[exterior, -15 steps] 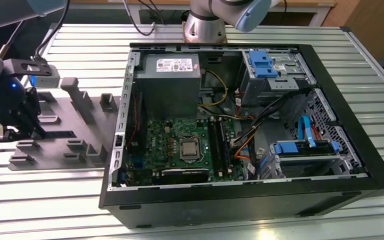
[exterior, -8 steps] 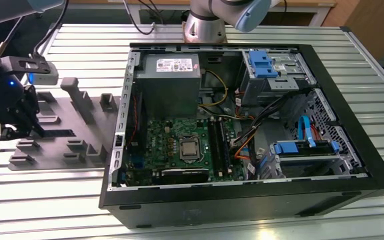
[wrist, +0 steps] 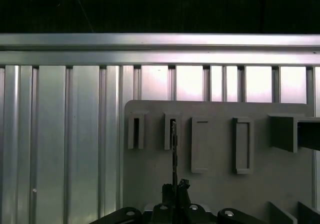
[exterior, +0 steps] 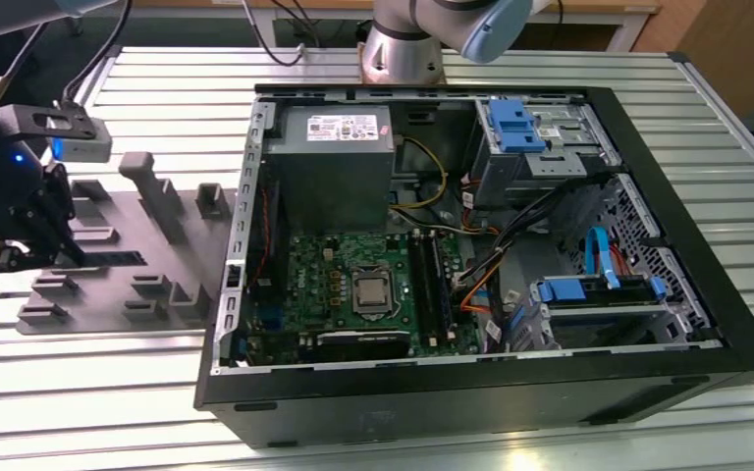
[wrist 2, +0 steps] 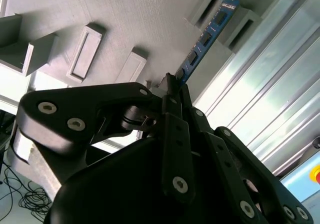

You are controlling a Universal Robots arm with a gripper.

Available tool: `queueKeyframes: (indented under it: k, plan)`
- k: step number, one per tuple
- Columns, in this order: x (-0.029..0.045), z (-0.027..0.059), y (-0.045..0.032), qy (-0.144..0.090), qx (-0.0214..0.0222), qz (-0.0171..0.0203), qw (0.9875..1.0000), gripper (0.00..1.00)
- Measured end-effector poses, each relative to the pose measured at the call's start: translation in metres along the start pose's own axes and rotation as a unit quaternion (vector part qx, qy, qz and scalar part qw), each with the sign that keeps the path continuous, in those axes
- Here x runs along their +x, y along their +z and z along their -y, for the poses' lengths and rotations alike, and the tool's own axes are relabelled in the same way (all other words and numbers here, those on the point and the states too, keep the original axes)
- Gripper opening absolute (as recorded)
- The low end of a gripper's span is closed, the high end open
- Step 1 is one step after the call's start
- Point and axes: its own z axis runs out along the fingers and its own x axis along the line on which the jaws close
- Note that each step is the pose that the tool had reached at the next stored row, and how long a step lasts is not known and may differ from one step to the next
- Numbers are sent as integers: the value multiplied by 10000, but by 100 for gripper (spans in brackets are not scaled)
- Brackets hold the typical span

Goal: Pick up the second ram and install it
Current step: 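Pick up the second ram and move it above second insertion slot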

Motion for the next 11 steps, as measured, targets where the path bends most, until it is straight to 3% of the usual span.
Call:
queueKeyframes:
  k: [11]
  plan:
    - [-1,0,-69,0,1,0,10000,14]
